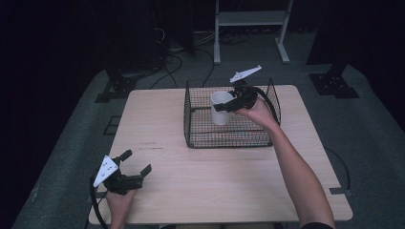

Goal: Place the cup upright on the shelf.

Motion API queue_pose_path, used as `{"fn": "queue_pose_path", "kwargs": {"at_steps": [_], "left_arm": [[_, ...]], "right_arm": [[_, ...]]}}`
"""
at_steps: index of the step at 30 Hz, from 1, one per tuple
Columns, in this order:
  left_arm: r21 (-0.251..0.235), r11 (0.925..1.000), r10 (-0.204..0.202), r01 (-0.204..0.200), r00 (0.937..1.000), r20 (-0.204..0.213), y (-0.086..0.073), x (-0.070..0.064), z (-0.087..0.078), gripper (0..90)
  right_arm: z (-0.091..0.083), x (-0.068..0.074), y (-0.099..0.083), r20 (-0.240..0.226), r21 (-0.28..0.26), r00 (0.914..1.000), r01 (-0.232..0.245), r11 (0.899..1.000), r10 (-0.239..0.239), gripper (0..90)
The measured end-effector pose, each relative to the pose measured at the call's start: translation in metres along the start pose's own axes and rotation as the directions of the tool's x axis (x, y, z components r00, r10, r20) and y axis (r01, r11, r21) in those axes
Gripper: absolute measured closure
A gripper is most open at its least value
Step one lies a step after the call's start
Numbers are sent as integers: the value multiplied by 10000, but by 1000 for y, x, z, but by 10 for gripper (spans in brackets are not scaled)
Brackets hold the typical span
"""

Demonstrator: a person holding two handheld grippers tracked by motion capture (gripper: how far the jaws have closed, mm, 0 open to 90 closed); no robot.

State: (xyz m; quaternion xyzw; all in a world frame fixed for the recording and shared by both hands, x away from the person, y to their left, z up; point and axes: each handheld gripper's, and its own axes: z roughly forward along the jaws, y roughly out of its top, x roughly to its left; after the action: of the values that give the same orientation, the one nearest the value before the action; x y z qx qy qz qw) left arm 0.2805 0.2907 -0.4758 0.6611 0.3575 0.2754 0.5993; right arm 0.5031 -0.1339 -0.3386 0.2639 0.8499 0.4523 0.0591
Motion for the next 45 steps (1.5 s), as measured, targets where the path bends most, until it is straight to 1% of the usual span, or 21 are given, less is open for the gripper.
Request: {"fn": "queue_pose_path", "kwargs": {"at_steps": [2, 6, 8, 11, 13, 14, 16, 20, 22, 23, 26, 29, 33, 36, 39, 45], "left_arm": [[2, 10000, 0, 0, 10000, 2, 0, 0, 0, 0], [-8, 10000, -9, 9, 10000, 4, 0, 0, 0, 0], [-10, 10000, 0, 0, 10000, 10, 0, 0, 0, 0], [-2, 10000, -1, 1, 10000, 11, 0, 0, 0, 0], [0, 10000, 0, 0, 10000, 14, 0, 0, 0, 0], [-14, 10000, -9, 9, 10000, 17, 0, 0, 0, 0], [-13, 10000, -1, 1, 10000, 20, 0, 0, 0, 0], [-9, 10000, -16, 16, 10000, 18, 0, 0, 0, 0], [-6, 10000, -11, 11, 10000, 17, 0, 0, 0, 0], [-9, 10000, -6, 6, 10000, 15, 0, 0, 0, 0], [-4, 10000, -15, 15, 10000, 23, 0, 0, 0, 0], [-9, 10000, -26, 26, 10000, 33, 0, 0, 0, 0], [-17, 10000, -21, 21, 10000, 42, 0, 0, 0, 0], [-18, 10000, -36, 36, 10000, 40, 0, 0, 0, 0], [-13, 10000, -48, 48, 10000, 40, 0, 0, 0, 0], [-9, 10000, -41, 41, 10000, 33, 0, 1, -1, 0]], "right_arm": [[4, -3, 0, -12, 137, 10000, -69, 9999, 70, 193], [11, -6, 1, -25, 183, 9999, -125, 9998, 125, 192], [16, -7, 5, 8, 357, 9999, -113, 9993, 113, 192], [19, -8, 7, -14, 278, 10000, -78, 9996, 78, 192], [22, -10, 7, -97, 133, 9998, -199, 9997, 201, 192], [27, -11, 6, -89, 224, 9998, -184, 9996, 186, 192], [29, -12, 5, -88, 249, 9998, -162, 9996, 165, 192], [40, -19, -1, -83, 474, 9992, -397, 9981, 401, 192], [42, -20, -2, -48, 517, 9991, -423, 9978, 426, 191], [45, -21, -4, -15, 602, 9989, -462, 9971, 463, 192], [49, -23, -5, 51, 655, 9988, -493, 9966, 491, 192], [53, -25, -8, 19, 652, 9979, -648, 9958, 649, 191], [58, -27, -10, 138, 832, 9982, -592, 9948, 583, 191], [60, -28, -12, 221, 977, 9978, -651, 9931, 632, 191], [62, -27, -13, 280, 1007, 9981, -567, 9933, 541, 191], [67, -27, -15, 379, 1253, 9984, -457, 9911, 412, 191]]}}
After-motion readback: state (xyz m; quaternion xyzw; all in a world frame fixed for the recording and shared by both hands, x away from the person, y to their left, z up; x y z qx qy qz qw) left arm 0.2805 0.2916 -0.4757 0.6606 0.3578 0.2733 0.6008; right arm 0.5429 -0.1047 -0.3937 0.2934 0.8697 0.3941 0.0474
